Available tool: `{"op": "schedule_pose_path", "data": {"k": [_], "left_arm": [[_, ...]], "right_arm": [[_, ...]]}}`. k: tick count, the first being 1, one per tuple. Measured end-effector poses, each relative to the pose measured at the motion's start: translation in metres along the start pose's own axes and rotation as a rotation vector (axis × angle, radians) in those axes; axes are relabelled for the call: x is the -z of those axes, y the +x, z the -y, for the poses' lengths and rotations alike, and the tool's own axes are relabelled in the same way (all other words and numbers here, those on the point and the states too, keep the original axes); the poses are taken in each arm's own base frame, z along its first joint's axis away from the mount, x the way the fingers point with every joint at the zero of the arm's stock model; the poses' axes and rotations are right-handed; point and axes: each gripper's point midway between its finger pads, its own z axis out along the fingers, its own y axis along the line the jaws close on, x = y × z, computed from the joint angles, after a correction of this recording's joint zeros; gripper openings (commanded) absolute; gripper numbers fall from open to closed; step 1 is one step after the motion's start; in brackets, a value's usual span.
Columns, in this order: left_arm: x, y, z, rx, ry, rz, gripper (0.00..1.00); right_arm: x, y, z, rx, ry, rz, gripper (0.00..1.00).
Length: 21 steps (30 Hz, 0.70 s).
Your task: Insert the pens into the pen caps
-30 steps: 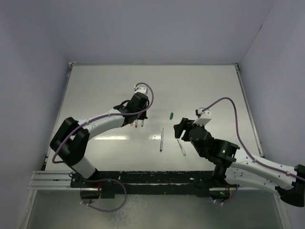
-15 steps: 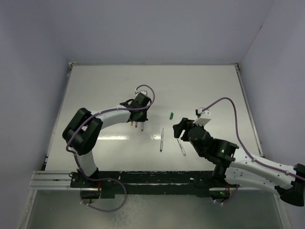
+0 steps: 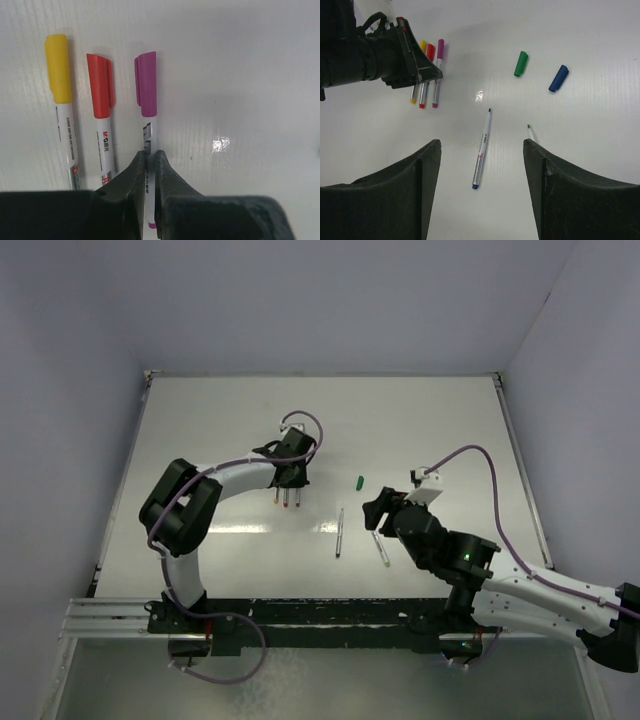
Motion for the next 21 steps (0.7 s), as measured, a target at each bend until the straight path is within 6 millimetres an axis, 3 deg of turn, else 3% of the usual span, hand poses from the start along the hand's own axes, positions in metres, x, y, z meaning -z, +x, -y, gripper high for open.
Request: {"op": "schedule_pose_path", "data": {"k": [14,21], "left_arm": [[-0.004,-0.003,-0.004,-0.001,-0.027,-0.017,0.26],[0.000,-0.015,0.001,-0.001,-0.026,0.001,0.31]], "right_arm": [[-0.002,0.007,0.003,0.010,0.010,-0.014,0.68],[-0.002,0.007,0.003,0.011,0.010,-0.015,0.68]]}}
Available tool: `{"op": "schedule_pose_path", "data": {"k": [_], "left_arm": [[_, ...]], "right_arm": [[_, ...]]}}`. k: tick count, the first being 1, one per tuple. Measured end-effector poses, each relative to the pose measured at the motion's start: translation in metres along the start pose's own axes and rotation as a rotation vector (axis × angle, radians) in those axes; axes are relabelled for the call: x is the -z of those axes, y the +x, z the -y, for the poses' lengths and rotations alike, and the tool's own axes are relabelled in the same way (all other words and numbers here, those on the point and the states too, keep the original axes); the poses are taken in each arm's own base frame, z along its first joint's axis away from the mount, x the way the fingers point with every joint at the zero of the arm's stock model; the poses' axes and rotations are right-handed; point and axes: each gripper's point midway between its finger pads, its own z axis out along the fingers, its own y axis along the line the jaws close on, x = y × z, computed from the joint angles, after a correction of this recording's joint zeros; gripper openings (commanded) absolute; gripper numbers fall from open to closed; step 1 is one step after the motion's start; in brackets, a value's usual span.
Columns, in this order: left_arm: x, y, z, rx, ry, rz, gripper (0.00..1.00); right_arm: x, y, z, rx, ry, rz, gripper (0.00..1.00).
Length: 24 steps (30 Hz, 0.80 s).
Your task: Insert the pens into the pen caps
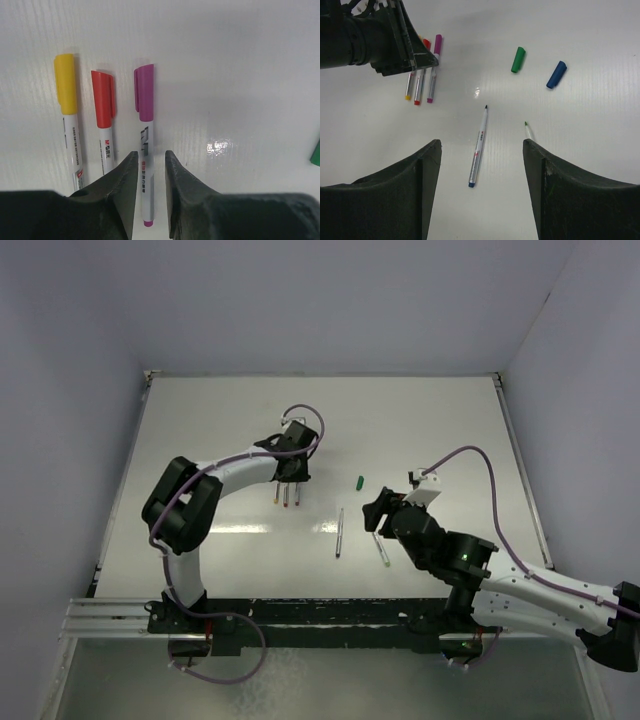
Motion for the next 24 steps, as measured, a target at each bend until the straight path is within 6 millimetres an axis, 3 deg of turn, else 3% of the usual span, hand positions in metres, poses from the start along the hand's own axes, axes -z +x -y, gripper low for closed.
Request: {"op": "schedule_pose_path", "data": {"k": [6,10,15,18,24], "left_arm": [[0.009,-0.005,0.002,0.003,0.014,0.008,0.32],[0.032,-0.022,0.011,0.010,0.064,0.058,0.33],[0.068,-0.033,0.022,0.013,0.135,0.125,0.33],[0.085,-0.021,0.031,-0.015,0.172,0.133,0.33],[0.104,0.024,0.056,-0.117,0.232,0.104,0.34]], "right_arm": [[0.000,-0.001,0.001,-0.001,0.002,0.005,0.70],[0.000,-0.001,0.001,-0.012,0.002,0.007,0.90],[0.002,-0.006,0.010,-0.037,0.000,0.063,0.94],[0.005,-0.014,0.017,-0.043,0.005,0.110,0.92],[0.002,-0.032,0.041,-0.026,0.118,0.162,0.85]]}}
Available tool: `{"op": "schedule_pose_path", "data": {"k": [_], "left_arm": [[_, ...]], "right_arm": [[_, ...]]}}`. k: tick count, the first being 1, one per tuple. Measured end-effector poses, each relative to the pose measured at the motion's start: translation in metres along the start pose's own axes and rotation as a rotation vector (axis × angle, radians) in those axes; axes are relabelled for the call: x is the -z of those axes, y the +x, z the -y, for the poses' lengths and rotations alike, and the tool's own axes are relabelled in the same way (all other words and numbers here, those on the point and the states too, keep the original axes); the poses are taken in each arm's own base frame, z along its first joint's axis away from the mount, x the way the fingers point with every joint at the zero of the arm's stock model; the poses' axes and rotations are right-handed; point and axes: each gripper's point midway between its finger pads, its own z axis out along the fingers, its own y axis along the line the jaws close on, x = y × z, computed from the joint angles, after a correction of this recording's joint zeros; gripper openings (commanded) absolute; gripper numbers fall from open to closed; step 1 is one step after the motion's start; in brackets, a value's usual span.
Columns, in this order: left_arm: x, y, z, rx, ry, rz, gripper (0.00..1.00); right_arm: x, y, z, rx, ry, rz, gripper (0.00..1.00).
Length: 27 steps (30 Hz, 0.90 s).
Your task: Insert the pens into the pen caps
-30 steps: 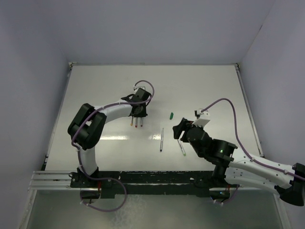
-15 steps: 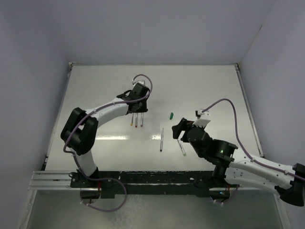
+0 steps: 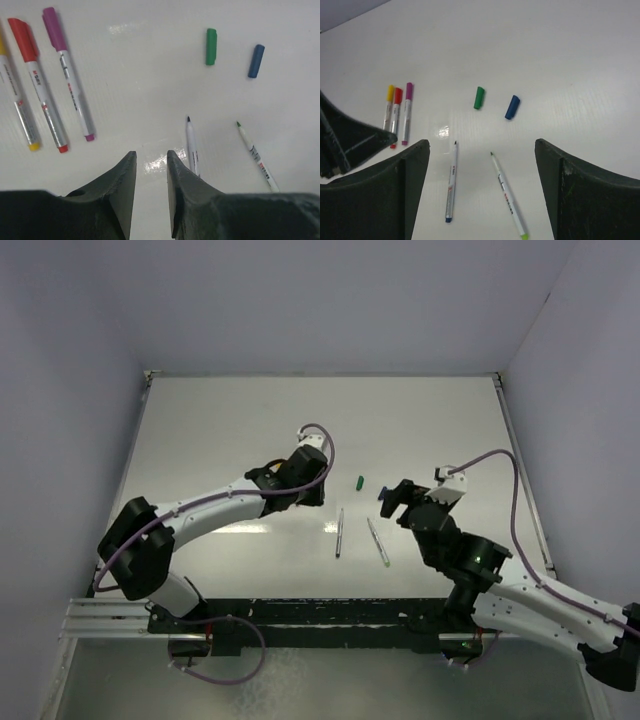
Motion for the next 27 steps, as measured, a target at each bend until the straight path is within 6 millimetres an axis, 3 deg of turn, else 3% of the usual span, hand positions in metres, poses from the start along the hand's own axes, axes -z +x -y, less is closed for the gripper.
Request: {"op": "schedule_pose_path", "data": {"k": [5,7,9,12,17,27], "left_arm": [[0.007,0.035,0.016,-0.065,0.023,-0.043,0.34],[0.009,0.047,0.019,-0.090,0.024,-0.057,0.34],[0.012,0.055,0.024,-0.110,0.023,-0.065,0.34],[0.017,0.066,0.035,-0.142,0.036,-0.068,0.35],[0.021,0.084,0.050,-0.181,0.052,-0.078,0.36],[-0.007,0.123,0.036,-0.209,-0.050,-0.176,0.44]], "right_arm": [[-0.027,-0.013,0.024,0.045,0.160,-0.026,0.76],[-0.041,-0.011,0.037,0.064,0.224,-0.061,0.54],[-0.053,-0.002,0.049,0.092,0.271,-0.113,0.44],[-0.062,0.012,0.059,0.109,0.299,-0.175,0.44],[-0.066,0.020,0.058,0.103,0.286,-0.216,0.49],[-0.066,0.024,0.057,0.106,0.281,-0.233,0.54]]}}
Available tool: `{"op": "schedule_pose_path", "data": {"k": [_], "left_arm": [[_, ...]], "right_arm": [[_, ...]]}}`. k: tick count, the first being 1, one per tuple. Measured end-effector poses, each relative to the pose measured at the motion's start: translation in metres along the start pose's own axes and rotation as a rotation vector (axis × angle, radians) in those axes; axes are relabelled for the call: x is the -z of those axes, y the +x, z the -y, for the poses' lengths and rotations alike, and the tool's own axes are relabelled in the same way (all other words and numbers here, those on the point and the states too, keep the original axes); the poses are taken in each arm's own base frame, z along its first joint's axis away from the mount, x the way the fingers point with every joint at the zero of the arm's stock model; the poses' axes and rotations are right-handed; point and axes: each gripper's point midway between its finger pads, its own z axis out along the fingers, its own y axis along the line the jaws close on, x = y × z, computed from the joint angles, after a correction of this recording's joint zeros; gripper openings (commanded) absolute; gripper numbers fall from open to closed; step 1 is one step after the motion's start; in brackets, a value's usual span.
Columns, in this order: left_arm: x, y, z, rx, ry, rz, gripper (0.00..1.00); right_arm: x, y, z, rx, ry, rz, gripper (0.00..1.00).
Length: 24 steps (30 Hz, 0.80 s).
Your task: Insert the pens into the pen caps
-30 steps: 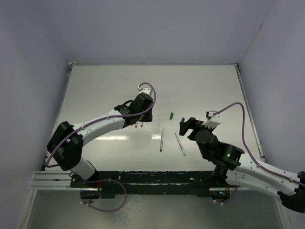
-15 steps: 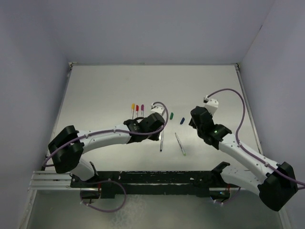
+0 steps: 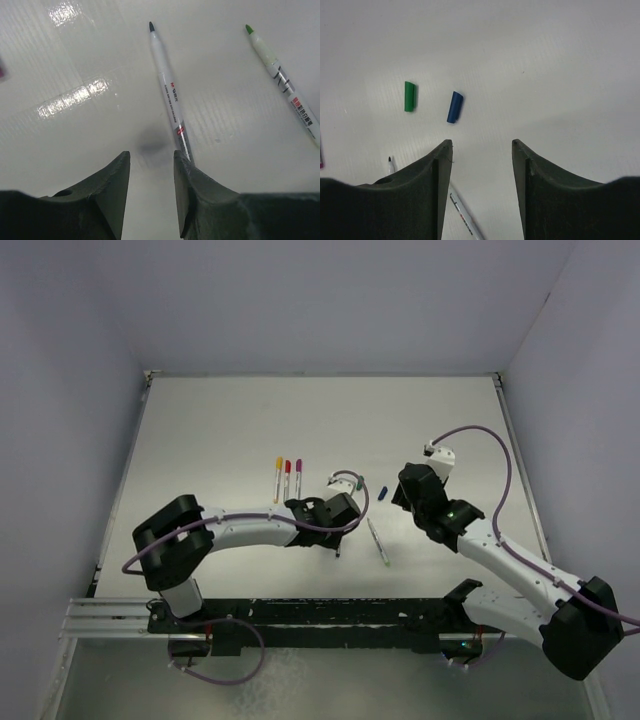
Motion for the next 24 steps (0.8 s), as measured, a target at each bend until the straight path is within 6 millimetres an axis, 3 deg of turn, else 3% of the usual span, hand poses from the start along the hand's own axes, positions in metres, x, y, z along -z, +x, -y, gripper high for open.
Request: {"op": "schedule_pose_path", "data": {"k": [8,17,24], "left_arm": [[0.002,-0.021,0.019,0.018,0.043,0.031,0.47],[-0.014,-0.017,0.025,0.005,0.028,-0.004,0.48],[-0.021,-0.017,0.030,-0.005,0.014,-0.027,0.48]], "right_arm": [[0.001,-0.002,0.000,-0.004,-0.003,0.005,0.57],[-0.009,0.010,0.004,0.024,0.036,-0.034,0.57],[-0.012,0.009,0.009,0.016,0.053,-0.033,0.57]]}}
